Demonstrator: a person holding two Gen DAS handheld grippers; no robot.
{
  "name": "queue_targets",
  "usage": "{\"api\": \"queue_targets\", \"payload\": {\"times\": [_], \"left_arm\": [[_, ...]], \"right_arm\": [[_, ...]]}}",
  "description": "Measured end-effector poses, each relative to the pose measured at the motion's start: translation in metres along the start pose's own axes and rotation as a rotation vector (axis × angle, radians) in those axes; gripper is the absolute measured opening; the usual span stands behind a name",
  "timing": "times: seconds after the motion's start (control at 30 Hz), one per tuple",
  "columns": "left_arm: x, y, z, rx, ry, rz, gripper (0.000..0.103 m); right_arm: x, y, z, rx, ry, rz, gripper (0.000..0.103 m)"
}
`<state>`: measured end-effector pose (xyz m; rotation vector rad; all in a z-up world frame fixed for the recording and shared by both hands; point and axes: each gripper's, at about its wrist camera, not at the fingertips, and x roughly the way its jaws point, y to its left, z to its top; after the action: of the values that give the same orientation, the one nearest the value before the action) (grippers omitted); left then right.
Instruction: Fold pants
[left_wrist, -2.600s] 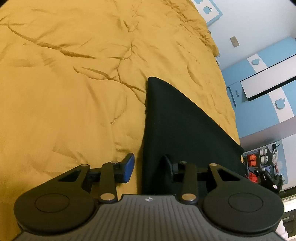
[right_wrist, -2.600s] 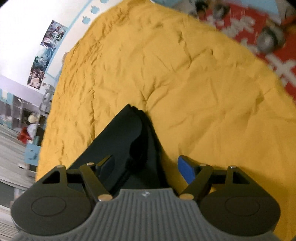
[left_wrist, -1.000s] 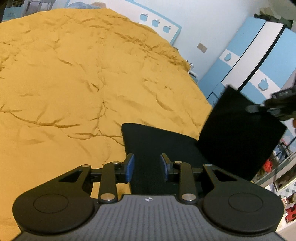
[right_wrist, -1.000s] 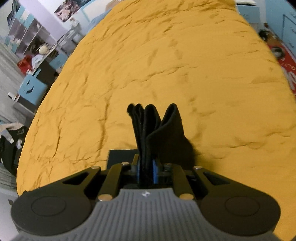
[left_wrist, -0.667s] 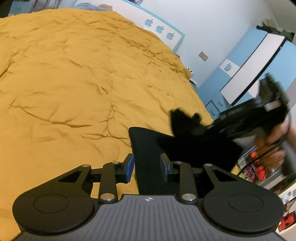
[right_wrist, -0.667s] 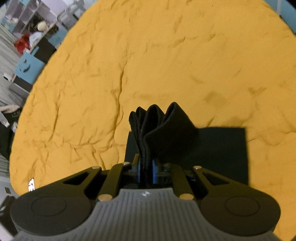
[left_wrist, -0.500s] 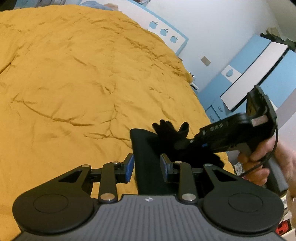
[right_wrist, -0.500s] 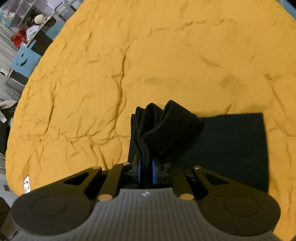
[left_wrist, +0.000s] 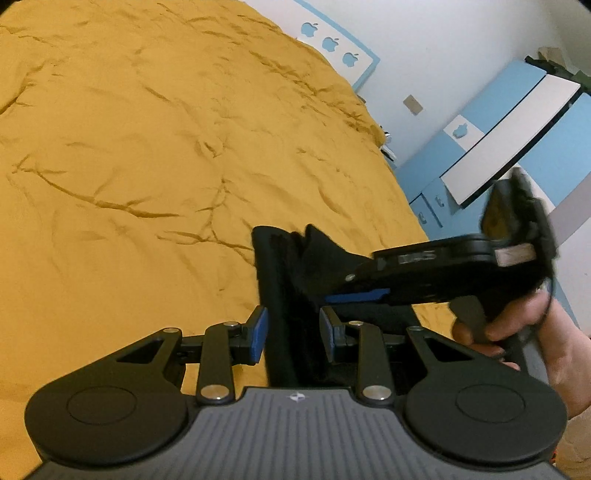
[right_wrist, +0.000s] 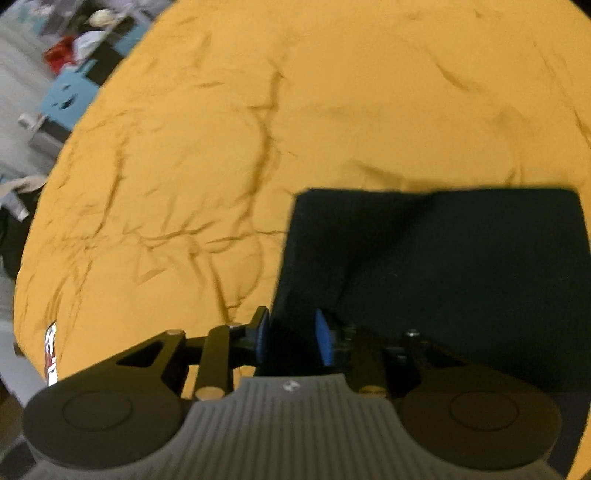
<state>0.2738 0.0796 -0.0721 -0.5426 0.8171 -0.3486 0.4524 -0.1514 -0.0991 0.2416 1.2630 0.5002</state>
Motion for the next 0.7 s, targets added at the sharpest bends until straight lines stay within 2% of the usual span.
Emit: {"api": "queue_targets", "payload": {"times": [0.1,0.17,0.3,0.4,0.53,0.7], "left_arm": [[0.005,-0.001,0.003,-0.020,0.011,-0.015,0.036],[0.013,-0.001,0.005,-0.044,0.015,-0.037,0.043],[0.039,-0.005,0.009,-0.063,0.040,-0.037,0.046],[0.063,-0.007,0.015,-0.056,0.057,-0.026,0.048],[0.094,-0.002,0.025,-0.036,0.081,-0.005,0.049],[0.116,0.005,0.031,-0.044,0.068,-0.030,0.049]], "right_arm": [[-0.028,0.003,-0.004,-0.059,-0.074,0.026,0.033],[-0.045,-0.001,-0.009,-0.091,-0.122,0.019,0.033],[-0.070,-0.025,-0.025,-0.132,-0.196,-0.072,0.033],[-0.075,-0.053,-0.038,-0.111,-0.251,-0.122,0.033],[-0.079,-0.088,-0.055,-0.046,-0.314,-0.097,0.033],[-0.082,-0.115,-0.073,-0.013,-0.365,-0.060,0.033]]}}
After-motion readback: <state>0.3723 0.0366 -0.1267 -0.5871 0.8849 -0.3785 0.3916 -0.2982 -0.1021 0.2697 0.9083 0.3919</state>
